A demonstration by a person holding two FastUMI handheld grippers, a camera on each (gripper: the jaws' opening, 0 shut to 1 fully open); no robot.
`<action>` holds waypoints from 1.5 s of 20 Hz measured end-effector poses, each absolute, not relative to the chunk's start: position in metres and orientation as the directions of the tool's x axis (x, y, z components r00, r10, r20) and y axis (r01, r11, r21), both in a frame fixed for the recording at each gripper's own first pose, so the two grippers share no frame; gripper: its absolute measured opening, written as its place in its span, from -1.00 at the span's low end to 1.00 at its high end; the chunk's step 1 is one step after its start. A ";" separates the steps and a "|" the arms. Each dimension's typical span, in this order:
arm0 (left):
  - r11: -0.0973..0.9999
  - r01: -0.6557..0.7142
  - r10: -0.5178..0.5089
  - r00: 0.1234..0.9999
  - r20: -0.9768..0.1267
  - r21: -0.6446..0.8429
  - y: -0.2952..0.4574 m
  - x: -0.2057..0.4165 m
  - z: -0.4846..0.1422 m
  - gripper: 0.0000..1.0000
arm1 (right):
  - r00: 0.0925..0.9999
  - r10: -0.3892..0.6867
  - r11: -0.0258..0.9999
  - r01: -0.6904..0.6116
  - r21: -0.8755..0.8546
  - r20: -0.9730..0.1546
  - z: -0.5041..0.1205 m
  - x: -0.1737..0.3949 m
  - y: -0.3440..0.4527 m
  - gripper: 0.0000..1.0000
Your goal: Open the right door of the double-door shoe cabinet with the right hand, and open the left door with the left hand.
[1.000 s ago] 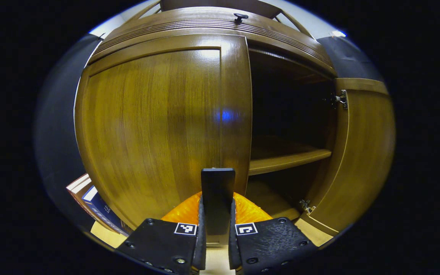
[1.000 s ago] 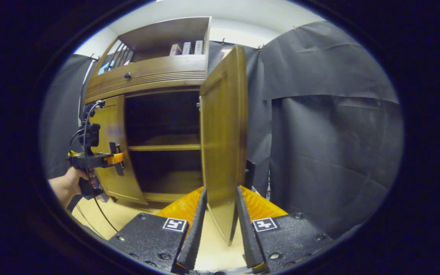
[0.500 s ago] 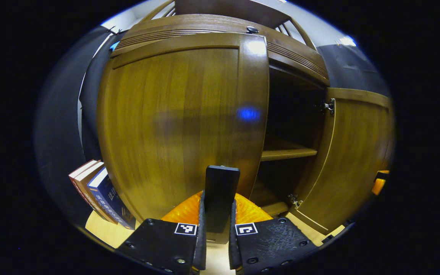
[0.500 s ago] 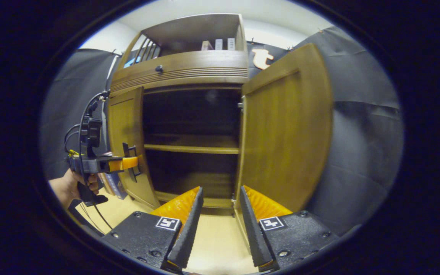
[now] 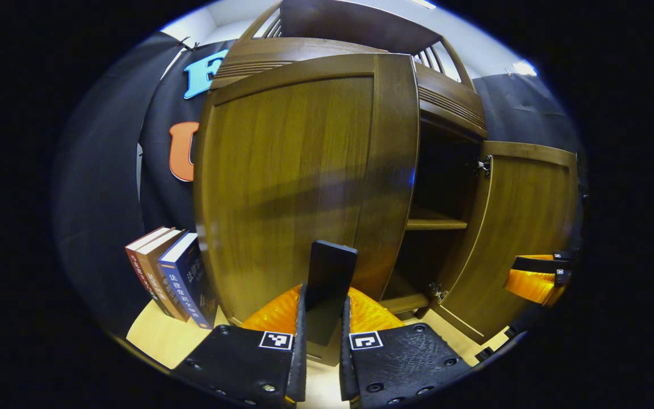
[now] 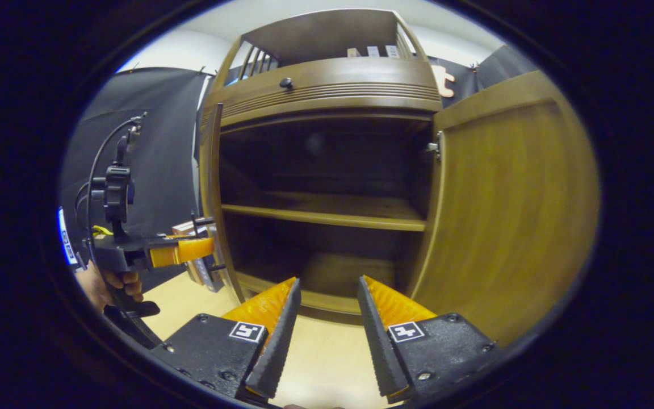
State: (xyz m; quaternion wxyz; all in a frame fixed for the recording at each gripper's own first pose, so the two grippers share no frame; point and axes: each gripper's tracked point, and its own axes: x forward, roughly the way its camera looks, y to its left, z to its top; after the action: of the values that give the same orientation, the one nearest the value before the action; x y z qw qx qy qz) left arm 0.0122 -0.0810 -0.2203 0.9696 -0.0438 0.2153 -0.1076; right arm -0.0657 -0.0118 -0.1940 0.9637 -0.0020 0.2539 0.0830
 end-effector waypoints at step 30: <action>0.993 -0.083 0.109 0.898 -0.427 0.080 0.110 -0.071 -0.205 -0.91 | 0.812 0.314 0.947 -0.308 0.095 -0.492 -0.193 -0.066 0.072 0.51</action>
State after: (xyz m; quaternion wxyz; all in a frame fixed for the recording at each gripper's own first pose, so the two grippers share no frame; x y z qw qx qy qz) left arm -0.0714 0.1099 -0.2045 0.9736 0.0298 0.2210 0.0492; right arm -0.0659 0.0721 -0.1925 0.9518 0.0055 0.2594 0.1634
